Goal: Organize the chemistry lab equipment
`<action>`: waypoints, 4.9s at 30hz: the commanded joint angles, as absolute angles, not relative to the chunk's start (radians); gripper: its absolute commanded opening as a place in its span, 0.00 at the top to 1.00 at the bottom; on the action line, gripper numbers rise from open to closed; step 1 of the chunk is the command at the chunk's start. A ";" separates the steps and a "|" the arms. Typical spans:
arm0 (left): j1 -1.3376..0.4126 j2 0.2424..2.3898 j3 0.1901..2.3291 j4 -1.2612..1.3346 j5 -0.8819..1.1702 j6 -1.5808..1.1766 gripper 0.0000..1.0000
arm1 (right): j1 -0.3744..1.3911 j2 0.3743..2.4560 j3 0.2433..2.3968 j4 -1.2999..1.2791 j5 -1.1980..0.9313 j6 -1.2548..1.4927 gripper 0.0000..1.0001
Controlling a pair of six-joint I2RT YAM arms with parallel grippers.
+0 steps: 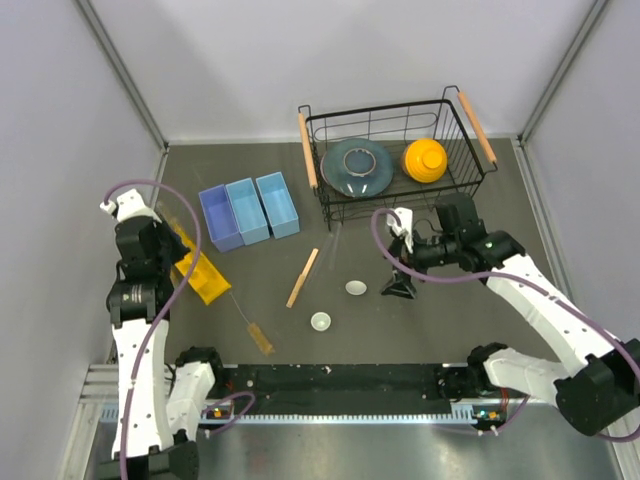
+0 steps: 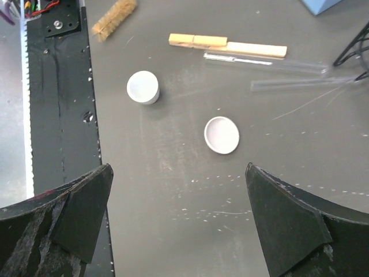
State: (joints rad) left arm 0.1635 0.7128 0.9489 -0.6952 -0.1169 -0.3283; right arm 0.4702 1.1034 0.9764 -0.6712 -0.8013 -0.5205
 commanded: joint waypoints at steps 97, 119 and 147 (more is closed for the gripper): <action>-0.145 0.609 0.736 -0.431 0.404 -0.500 0.16 | 0.235 1.066 0.821 -0.555 -0.948 -0.615 0.01; -0.729 1.433 0.929 -0.255 -0.067 -0.462 0.42 | 0.149 1.127 0.813 -0.552 -0.936 -0.632 0.01; -0.756 1.657 1.061 -0.377 -0.205 -0.405 0.52 | 0.149 1.150 0.815 -0.555 -0.923 -0.641 0.01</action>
